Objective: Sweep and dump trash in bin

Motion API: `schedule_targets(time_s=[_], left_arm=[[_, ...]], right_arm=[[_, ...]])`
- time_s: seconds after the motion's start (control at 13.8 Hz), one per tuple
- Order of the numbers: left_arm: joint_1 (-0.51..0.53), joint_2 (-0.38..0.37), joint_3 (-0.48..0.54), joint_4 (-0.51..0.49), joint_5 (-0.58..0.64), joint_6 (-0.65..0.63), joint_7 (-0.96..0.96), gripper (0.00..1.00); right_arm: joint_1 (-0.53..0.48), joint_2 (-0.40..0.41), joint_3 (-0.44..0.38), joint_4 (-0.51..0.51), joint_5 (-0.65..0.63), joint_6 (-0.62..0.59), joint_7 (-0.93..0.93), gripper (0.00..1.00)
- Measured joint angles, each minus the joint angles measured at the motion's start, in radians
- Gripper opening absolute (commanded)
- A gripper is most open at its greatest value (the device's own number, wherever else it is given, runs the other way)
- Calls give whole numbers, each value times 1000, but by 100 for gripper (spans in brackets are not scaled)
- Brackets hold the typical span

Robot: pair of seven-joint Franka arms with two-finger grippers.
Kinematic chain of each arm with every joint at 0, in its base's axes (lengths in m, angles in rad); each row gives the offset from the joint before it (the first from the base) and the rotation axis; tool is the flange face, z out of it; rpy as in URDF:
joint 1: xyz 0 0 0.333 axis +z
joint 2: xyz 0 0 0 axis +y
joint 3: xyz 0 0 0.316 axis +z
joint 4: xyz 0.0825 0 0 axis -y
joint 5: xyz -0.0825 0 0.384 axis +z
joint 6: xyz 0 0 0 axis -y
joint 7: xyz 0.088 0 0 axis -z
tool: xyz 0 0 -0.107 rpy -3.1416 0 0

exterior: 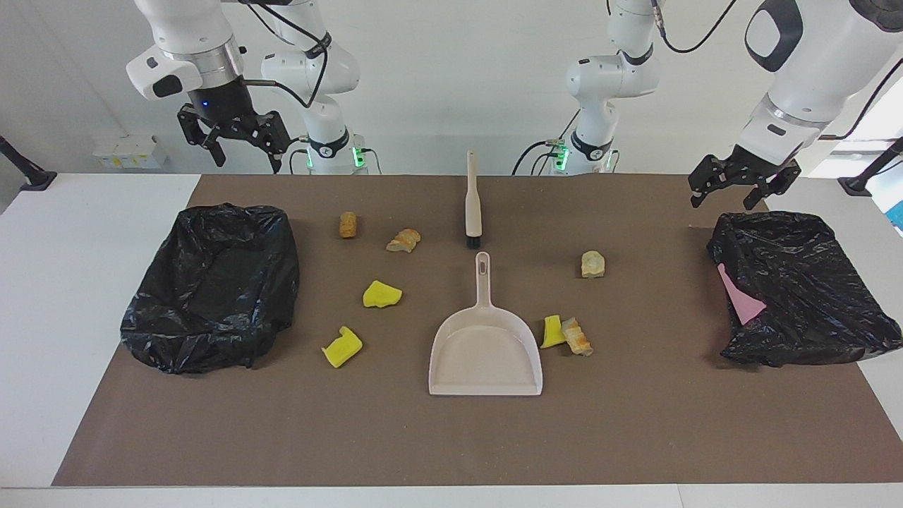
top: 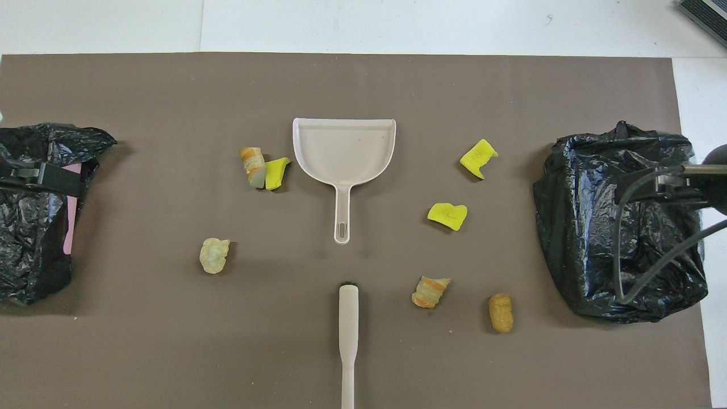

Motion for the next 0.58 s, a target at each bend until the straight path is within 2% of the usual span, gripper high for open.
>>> schedule_targets(time_s=[0.58], left_arm=[[0,0,0,-1,0,-1,0,100]], right_arm=[[0,0,-7,0,4,-2,-2,100]])
